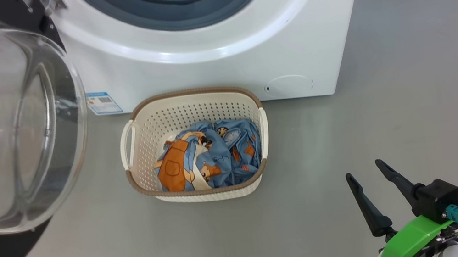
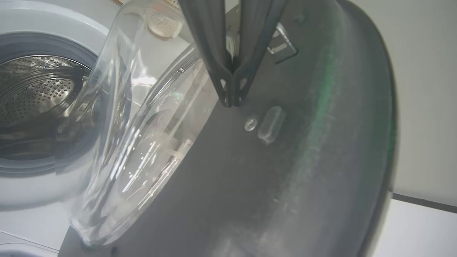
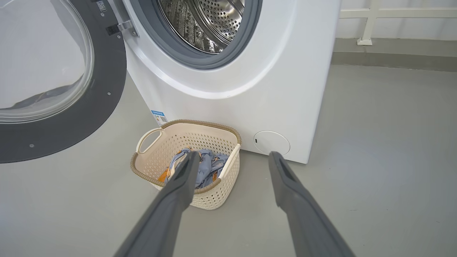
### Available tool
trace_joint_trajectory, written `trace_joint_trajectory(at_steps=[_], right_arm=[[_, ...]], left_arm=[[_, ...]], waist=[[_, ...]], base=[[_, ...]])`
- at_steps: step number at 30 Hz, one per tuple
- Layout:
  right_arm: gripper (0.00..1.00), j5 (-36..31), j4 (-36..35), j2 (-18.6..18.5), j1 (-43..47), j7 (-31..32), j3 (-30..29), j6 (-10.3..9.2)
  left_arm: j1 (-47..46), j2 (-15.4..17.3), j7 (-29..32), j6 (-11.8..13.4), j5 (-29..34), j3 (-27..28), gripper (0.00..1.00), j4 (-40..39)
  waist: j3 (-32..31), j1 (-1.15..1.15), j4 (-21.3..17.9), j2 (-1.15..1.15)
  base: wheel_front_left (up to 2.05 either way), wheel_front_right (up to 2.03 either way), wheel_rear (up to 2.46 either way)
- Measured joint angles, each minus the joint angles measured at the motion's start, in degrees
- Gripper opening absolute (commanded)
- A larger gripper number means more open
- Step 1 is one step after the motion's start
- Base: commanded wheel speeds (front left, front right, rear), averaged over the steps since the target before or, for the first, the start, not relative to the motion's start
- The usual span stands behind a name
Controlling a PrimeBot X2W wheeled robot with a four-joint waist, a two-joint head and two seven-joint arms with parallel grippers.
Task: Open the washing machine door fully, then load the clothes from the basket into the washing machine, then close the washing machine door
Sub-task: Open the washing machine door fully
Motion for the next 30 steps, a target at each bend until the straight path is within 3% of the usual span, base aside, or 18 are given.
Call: trace_joint_trajectory(at_steps=[10, 22, 30], right_arm=[[1.0, -1.81, 0.37, -0.19, -2.63, 0.0, 0.86, 0.0], [1.0, -3.27, 1.1, -0.3, -3.91, 0.0, 1.1, 0.0], [1.0, -2.7, 1.56, -0.33, -3.83, 0.0, 1.09, 0.0]], left_arm=[[-10.73, 7.32, -0.01, -1.45, 0.93, 4.93, 0.0, 10.6], [-14.72, 9.26, -0.07, -1.52, 2.54, 6.28, 0.0, 14.43], [-13.12, 7.93, -0.08, -1.52, 2.5, 3.57, 0.0, 8.82]], waist=[[3.88, 0.0, 0.34, 0.0], [5.64, 0.0, 0.06, 0.0], [3.93, 0.0, 0.17, 0.0]], base=[[0.0, 0.0, 0.0], [0.0, 0.0, 0.0], [0.0, 0.0, 0.0]])
